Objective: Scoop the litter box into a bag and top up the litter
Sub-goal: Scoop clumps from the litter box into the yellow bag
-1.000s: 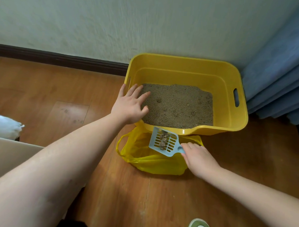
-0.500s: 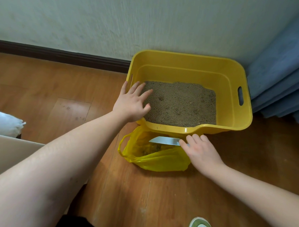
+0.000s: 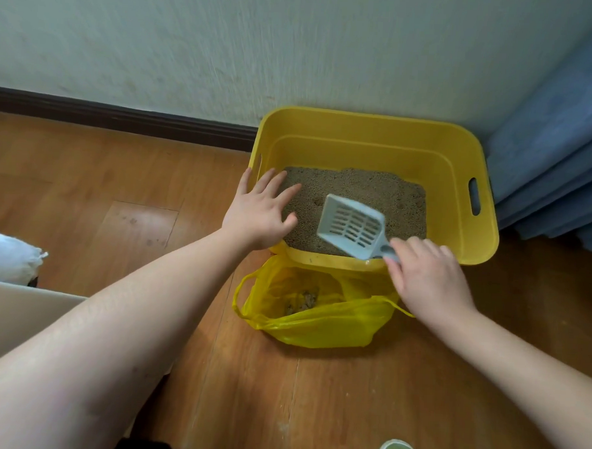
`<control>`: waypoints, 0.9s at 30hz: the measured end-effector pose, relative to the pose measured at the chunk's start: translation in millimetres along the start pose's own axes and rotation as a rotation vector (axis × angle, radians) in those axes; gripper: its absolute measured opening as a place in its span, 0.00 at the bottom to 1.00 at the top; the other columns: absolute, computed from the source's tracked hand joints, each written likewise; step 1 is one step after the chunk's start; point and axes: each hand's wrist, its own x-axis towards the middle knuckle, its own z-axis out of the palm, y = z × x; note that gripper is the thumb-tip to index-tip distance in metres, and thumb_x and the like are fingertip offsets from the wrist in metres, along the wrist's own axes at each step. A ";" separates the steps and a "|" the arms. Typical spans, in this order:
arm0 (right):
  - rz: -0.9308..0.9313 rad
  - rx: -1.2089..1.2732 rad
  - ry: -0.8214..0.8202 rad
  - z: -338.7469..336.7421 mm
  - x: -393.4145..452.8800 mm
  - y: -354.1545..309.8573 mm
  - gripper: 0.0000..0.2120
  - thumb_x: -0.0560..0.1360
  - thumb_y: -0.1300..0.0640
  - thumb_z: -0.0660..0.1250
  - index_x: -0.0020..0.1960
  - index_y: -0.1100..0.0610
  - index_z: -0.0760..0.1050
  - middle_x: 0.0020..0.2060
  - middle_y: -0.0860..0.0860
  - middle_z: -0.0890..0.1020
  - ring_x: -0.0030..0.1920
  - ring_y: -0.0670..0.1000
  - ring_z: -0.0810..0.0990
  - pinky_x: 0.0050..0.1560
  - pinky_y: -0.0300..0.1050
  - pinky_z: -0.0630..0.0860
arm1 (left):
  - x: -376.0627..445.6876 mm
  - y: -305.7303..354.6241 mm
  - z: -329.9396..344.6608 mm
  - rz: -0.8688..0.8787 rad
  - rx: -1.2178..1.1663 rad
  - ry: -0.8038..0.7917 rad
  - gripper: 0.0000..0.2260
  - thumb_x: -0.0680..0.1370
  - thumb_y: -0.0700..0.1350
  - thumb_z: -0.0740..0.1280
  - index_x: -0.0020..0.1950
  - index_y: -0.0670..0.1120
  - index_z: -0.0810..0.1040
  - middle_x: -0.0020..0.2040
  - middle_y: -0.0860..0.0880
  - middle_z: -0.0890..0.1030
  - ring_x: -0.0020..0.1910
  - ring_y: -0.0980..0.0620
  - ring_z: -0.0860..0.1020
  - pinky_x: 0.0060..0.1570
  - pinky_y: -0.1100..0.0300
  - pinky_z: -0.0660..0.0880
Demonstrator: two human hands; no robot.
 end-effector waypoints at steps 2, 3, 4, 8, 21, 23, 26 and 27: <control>0.170 0.069 -0.170 -9.2 16.6 10.6 0.12 0.80 0.51 0.58 0.56 0.58 0.73 0.42 0.53 0.79 0.40 0.55 0.77 0.37 0.47 0.70 | -0.6 0.1 0.0 0.007 -0.005 0.009 0.28 0.79 0.61 0.46 0.79 0.57 0.54 0.80 0.48 0.53 0.79 0.49 0.46 0.75 0.40 0.39; 0.270 0.112 -0.246 -10.7 27.3 17.6 0.11 0.80 0.50 0.58 0.55 0.57 0.72 0.42 0.53 0.78 0.39 0.55 0.76 0.35 0.46 0.70 | -1.0 0.0 0.3 0.010 -0.010 0.020 0.28 0.78 0.61 0.46 0.79 0.57 0.55 0.81 0.48 0.53 0.79 0.50 0.46 0.75 0.41 0.39; 0.363 0.147 -0.324 -9.8 38.6 25.6 0.11 0.81 0.50 0.57 0.55 0.57 0.71 0.42 0.54 0.78 0.38 0.55 0.75 0.33 0.46 0.68 | -1.1 -0.2 0.9 0.013 -0.019 0.034 0.28 0.78 0.60 0.47 0.78 0.56 0.56 0.81 0.49 0.52 0.79 0.51 0.45 0.76 0.42 0.40; 0.479 0.105 -0.572 6.3 76.1 54.2 0.17 0.79 0.48 0.60 0.60 0.58 0.76 0.40 0.53 0.78 0.37 0.53 0.77 0.28 0.43 0.67 | -0.6 -0.4 3.5 0.018 -0.041 0.067 0.28 0.78 0.59 0.49 0.78 0.55 0.58 0.81 0.49 0.52 0.79 0.52 0.45 0.76 0.44 0.42; 0.368 0.135 -0.891 43.9 106.5 23.8 0.21 0.80 0.50 0.59 0.67 0.62 0.71 0.59 0.57 0.78 0.56 0.56 0.78 0.48 0.43 0.71 | 0.9 0.6 2.5 0.009 -0.032 0.051 0.29 0.77 0.60 0.48 0.78 0.57 0.56 0.81 0.49 0.52 0.79 0.51 0.45 0.76 0.44 0.40; 0.349 0.156 -0.879 48.6 112.2 17.7 0.21 0.81 0.50 0.58 0.67 0.63 0.71 0.60 0.58 0.78 0.57 0.56 0.77 0.51 0.44 0.72 | 1.7 0.1 2.1 0.006 -0.034 0.049 0.29 0.77 0.60 0.47 0.78 0.57 0.56 0.81 0.49 0.52 0.79 0.51 0.45 0.76 0.44 0.40; 0.337 0.223 -0.855 56.5 119.0 8.7 0.19 0.82 0.51 0.56 0.65 0.63 0.72 0.60 0.59 0.78 0.58 0.57 0.77 0.51 0.46 0.71 | 2.3 0.2 0.8 0.001 -0.031 0.037 0.28 0.78 0.60 0.48 0.79 0.57 0.55 0.81 0.49 0.51 0.79 0.51 0.44 0.76 0.44 0.40; 0.339 0.261 -0.844 58.6 120.9 5.3 0.19 0.82 0.51 0.56 0.64 0.63 0.73 0.60 0.59 0.78 0.58 0.58 0.77 0.51 0.46 0.71 | 2.3 0.3 0.4 0.002 -0.034 0.029 0.28 0.78 0.60 0.48 0.79 0.57 0.55 0.81 0.49 0.50 0.79 0.51 0.43 0.76 0.44 0.39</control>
